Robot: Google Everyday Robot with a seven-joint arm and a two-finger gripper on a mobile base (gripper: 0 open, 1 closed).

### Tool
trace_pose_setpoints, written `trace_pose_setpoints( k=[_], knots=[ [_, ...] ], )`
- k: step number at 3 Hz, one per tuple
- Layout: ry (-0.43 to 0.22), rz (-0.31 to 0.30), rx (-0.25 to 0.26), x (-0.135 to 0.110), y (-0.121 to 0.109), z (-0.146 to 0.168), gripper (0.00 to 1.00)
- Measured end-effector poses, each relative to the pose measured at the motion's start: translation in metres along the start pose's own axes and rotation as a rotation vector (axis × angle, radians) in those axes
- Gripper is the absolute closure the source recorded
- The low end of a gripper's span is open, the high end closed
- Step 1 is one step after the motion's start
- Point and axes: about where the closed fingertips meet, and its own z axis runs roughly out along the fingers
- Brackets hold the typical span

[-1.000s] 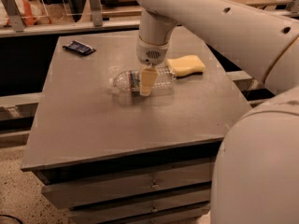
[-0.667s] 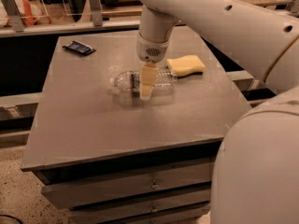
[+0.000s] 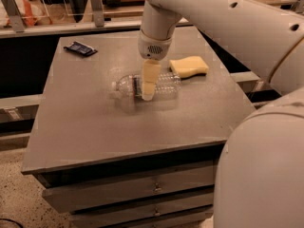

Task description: Knock water bottle over

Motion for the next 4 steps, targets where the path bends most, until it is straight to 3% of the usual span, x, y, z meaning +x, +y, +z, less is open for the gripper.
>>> trace_pose_setpoints(
  k=[2, 3, 4],
  knots=[
    [-0.037, -0.001, 0.048, -0.004, -0.008, -0.015, 0.0],
    [-0.157, 0.011, 0.098, -0.002, -0.012, -0.034, 0.0],
    [-0.322, 0.06, 0.162, 0.015, -0.014, -0.06, 0.0]
  ],
)
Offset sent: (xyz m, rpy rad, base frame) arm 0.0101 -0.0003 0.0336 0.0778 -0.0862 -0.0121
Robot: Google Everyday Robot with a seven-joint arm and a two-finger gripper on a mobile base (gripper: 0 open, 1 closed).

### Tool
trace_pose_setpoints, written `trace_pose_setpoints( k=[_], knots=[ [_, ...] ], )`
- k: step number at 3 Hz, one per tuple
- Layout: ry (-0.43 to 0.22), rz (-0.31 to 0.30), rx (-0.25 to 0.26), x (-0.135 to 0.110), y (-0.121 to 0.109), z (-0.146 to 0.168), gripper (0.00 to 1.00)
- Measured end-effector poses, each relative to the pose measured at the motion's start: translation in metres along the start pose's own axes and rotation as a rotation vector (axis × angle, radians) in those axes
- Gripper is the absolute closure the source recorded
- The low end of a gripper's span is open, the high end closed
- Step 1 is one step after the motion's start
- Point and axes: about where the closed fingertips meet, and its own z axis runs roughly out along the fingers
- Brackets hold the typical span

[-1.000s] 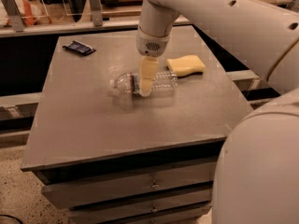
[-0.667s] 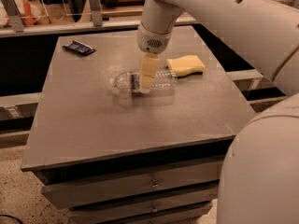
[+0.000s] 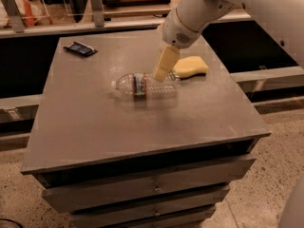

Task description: Knock water bottle over

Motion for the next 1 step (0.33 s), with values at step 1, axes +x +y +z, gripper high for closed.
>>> trace_pose_setpoints(
  k=[1],
  knots=[
    [0.0, 0.0, 0.0, 0.0, 0.0, 0.0001, 0.0]
  ],
)
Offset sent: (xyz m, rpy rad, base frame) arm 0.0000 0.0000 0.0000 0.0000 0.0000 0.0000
